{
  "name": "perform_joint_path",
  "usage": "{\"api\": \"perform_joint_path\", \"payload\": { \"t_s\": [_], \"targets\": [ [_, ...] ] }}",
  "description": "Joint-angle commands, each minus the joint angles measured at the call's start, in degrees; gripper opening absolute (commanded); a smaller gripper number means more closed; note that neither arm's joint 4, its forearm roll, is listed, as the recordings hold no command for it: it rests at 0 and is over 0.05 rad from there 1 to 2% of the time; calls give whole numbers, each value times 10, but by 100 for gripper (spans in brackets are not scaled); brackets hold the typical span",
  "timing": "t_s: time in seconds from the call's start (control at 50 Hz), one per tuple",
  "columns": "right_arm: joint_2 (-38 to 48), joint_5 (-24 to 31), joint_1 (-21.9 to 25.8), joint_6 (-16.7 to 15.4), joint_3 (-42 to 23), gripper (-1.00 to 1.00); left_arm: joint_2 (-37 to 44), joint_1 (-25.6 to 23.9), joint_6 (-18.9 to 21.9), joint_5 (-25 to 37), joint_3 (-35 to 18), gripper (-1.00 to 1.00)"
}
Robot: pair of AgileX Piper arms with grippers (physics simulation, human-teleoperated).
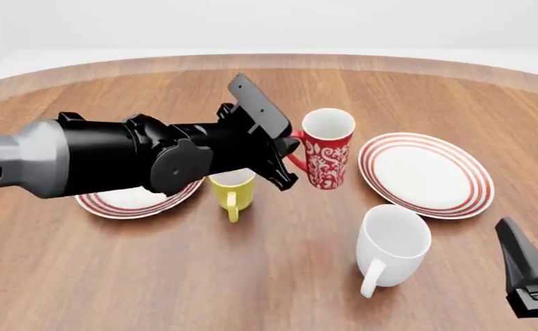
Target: Put the red mug on the left plate.
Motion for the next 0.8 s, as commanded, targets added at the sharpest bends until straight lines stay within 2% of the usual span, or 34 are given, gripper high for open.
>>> {"api": "perform_joint_path", "payload": {
  "t_s": [0.02, 0.24, 0.5, 0.8],
  "targets": [
    [-12, 11, 2, -4, 0, 100, -63, 15, -9, 53, -21, -100],
    [-12, 10, 2, -7, 0, 100, -81, 58, -13, 69, -34, -100],
    [-12, 9, 4, -11, 0, 100, -93, 112, -19, 50, -18, -100],
    [-12, 9, 5, -14, 0, 100, -74, 212, -20, 15, -8, -100]
  ]
}}
